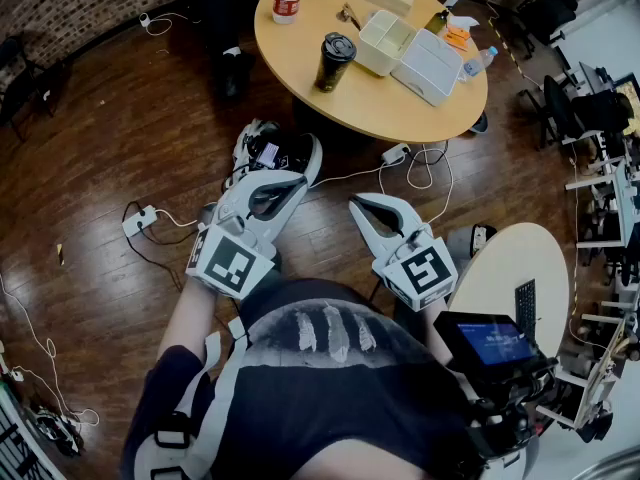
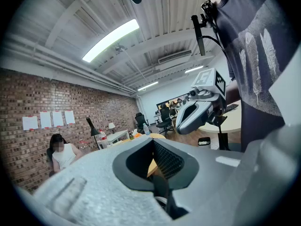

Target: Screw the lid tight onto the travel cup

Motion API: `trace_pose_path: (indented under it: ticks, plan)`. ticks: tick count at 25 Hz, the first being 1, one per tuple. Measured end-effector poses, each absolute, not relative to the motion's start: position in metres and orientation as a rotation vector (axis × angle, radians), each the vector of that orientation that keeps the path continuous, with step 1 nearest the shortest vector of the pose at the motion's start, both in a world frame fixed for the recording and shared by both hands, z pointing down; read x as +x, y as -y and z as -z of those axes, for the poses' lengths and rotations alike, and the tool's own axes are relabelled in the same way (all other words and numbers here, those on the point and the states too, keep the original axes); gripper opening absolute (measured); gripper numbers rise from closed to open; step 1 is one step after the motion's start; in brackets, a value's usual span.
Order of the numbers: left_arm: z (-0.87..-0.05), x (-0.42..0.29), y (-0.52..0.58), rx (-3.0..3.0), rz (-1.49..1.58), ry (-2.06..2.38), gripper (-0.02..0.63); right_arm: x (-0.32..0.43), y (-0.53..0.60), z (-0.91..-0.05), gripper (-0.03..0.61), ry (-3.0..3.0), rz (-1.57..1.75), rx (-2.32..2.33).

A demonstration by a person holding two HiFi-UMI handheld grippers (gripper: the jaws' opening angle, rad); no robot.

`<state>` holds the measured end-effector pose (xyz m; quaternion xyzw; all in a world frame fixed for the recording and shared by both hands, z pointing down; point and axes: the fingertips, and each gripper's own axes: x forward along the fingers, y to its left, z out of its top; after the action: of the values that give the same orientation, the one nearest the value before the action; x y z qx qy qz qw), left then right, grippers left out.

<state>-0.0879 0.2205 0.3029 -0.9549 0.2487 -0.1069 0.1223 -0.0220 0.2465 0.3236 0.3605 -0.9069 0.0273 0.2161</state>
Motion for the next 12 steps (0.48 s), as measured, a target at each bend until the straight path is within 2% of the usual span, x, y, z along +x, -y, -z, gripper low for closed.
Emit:
trace_pose_path:
  ticks: [12]
  plan:
    - [-0.302,-0.171,-0.156,-2.744,0.27,-0.892,0.003,-0.112,-0.19,-0.323,0.006,2.516,-0.046,0.892]
